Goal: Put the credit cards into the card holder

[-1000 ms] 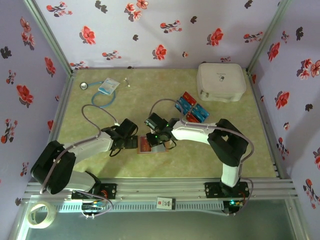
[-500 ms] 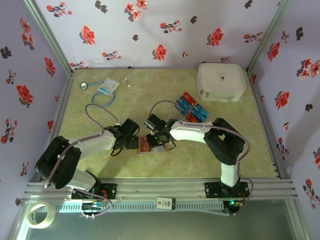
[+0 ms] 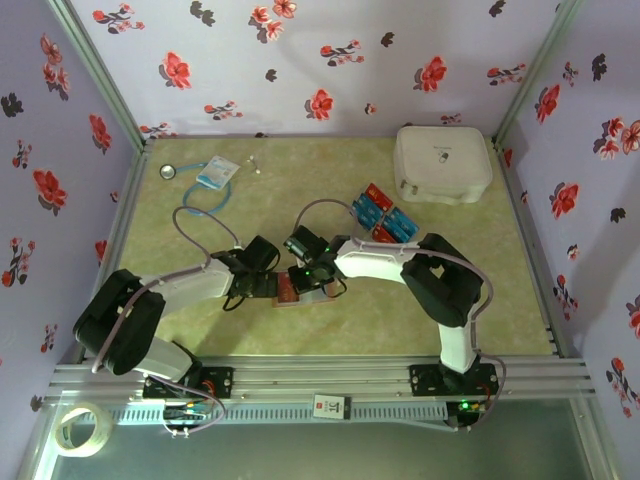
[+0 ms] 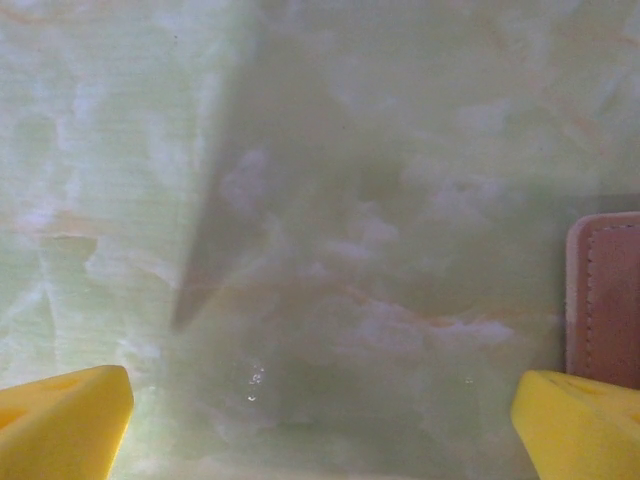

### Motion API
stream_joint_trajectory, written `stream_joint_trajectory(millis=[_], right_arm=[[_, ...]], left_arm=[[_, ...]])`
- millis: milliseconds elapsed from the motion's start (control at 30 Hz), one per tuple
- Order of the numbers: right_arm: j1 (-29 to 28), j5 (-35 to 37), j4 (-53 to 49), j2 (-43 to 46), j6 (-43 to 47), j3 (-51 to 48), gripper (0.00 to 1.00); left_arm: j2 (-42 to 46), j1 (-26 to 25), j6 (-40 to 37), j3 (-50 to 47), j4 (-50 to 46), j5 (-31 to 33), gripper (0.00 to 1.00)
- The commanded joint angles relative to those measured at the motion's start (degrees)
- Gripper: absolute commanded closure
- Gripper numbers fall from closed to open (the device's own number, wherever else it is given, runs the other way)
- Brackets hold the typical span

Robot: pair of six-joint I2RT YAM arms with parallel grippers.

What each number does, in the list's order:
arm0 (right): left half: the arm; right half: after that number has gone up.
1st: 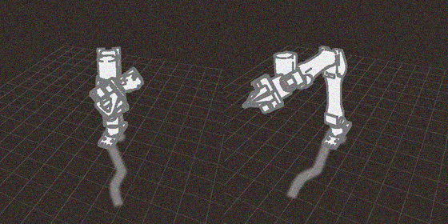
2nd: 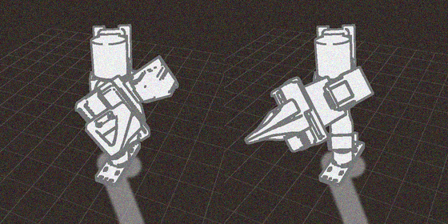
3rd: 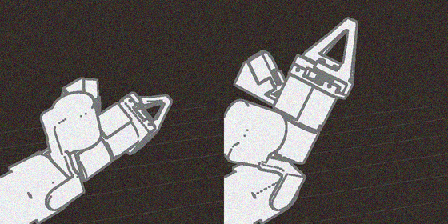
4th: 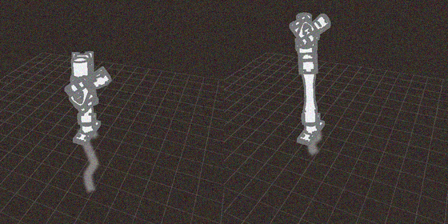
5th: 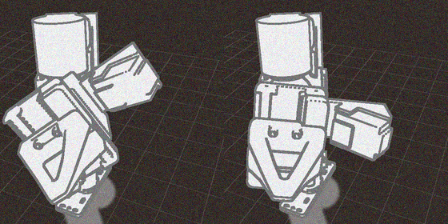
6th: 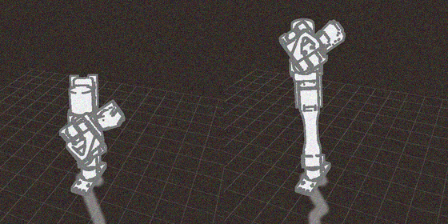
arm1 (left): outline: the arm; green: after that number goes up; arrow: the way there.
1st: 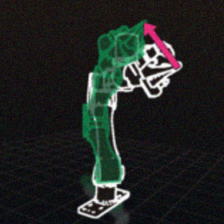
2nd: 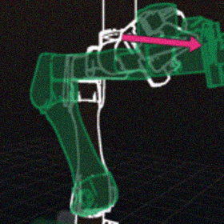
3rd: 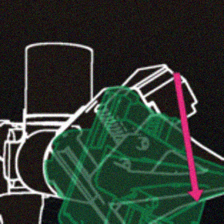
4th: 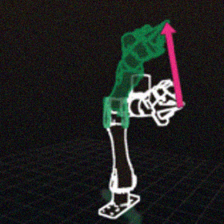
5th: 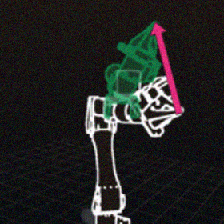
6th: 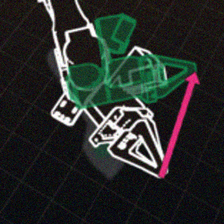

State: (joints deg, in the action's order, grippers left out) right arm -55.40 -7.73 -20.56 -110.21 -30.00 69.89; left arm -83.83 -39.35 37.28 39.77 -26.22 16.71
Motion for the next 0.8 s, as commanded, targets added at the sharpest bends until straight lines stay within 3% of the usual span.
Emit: stream_joint_trajectory(millis=[0, 400, 767], right_arm=[[-0.3, -1.2, -0.4, -1.4, 0.4, 1.9, 0.94], [1.5, 1.7, -3.6, 6.8, 1.9, -0.3, 0.90], [8.3, 1.9, -1.8, 19.6, 1.3, -11.2, 0.65]], left_arm=[[-2.3, 0.4, -0.7, 0.0, 1.8, -1.3, 0.00], [3.8, 1.8, -1.5, 1.2, -2.3, -0.5, 0.00], [11.9, 1.3, -0.8, -0.6, -1.7, -6.2, 0.00]])
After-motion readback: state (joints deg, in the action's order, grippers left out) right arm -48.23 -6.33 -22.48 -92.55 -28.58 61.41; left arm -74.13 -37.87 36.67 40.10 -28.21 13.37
